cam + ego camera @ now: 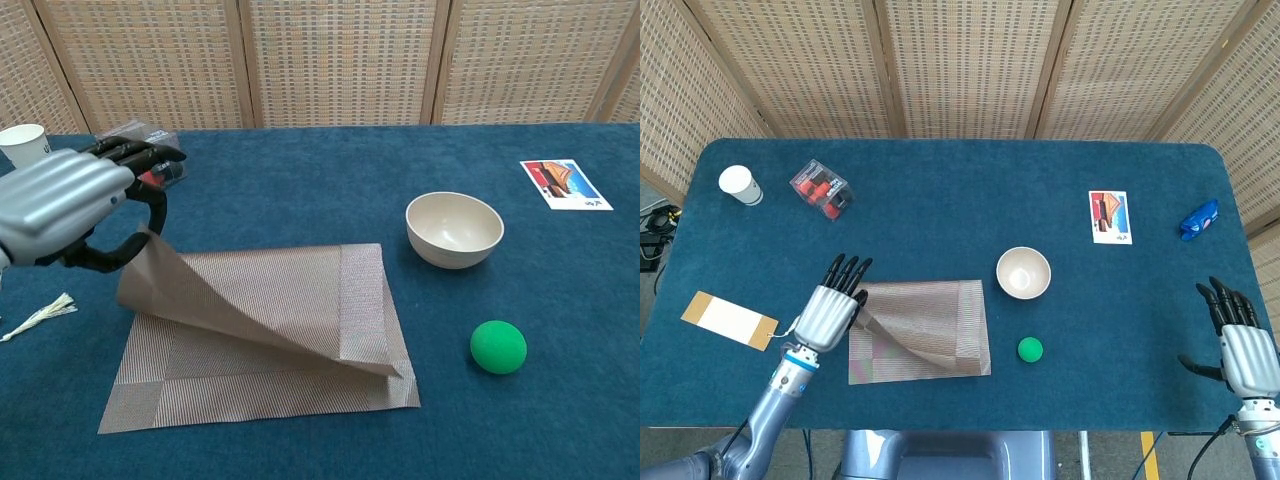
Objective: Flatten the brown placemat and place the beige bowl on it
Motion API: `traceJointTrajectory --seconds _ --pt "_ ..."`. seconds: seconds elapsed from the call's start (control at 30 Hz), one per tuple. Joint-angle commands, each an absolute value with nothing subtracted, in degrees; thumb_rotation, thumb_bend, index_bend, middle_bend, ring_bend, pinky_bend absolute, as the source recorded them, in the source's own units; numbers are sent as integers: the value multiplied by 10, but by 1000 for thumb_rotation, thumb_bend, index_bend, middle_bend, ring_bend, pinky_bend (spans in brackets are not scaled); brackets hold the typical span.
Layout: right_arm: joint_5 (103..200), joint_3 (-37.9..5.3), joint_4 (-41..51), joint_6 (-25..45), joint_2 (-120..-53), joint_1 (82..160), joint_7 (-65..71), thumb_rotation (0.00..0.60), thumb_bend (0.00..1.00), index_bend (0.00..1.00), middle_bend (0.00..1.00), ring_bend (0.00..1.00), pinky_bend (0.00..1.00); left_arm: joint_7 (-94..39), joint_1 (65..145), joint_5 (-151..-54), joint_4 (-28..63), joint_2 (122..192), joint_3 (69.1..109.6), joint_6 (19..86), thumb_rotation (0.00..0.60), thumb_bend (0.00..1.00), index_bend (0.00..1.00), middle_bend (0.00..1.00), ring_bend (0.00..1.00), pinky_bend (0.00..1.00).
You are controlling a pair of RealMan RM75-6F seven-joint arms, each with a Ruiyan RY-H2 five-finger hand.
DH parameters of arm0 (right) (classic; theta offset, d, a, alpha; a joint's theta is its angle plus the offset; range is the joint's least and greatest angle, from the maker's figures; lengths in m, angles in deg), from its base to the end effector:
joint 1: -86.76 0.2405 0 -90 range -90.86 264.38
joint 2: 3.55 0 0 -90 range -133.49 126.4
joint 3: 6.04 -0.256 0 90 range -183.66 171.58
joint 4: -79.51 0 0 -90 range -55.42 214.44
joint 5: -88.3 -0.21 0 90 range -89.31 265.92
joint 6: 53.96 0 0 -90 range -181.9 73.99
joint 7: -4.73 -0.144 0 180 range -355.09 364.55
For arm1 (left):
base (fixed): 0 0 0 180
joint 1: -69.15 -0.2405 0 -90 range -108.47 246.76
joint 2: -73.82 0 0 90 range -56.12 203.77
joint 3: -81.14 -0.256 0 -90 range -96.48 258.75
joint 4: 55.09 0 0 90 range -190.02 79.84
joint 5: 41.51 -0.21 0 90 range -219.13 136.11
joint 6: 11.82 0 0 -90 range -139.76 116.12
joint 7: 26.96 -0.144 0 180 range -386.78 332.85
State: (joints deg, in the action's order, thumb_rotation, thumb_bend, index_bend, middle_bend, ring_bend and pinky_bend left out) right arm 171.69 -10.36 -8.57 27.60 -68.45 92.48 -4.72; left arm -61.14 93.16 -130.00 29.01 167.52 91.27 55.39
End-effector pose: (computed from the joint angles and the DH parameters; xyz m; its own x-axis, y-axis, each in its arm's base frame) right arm -0.3291 -0.1922 0.1609 0.2896 -0.0219 0.9569 -0.9564 0.0322 0.2902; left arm -0.1754 0.2720 -0.0141 0.6129 -0.0469 0.7888 0.7080 -0.4106 -0.5745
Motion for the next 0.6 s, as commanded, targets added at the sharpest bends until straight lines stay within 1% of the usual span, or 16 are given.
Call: traceJointTrajectory --seconds 0.03,0.23,0.37,0.6 --pt "1710 -108 -80 272 -688 927 -43 600 90 68 0 0 0 -635 972 -1248 292 1666 964 519 600 561 582 0 0 0" --pt "1700 -115 -72 270 -693 929 -37 600 90 69 0 0 0 -652 1019 -1185 252 1672 1006 484 600 561 590 0 0 0" --pt "1701 -118 -70 278 -696 929 -27 600 90 68 0 0 0 -663 1057 -1138 206 1679 1031 457 600 559 591 0 0 0" --pt "1701 -120 -63 280 -704 930 -15 600 90 68 0 0 0 -679 1106 -1100 121 1698 1040 445 600 557 588 0 0 0"
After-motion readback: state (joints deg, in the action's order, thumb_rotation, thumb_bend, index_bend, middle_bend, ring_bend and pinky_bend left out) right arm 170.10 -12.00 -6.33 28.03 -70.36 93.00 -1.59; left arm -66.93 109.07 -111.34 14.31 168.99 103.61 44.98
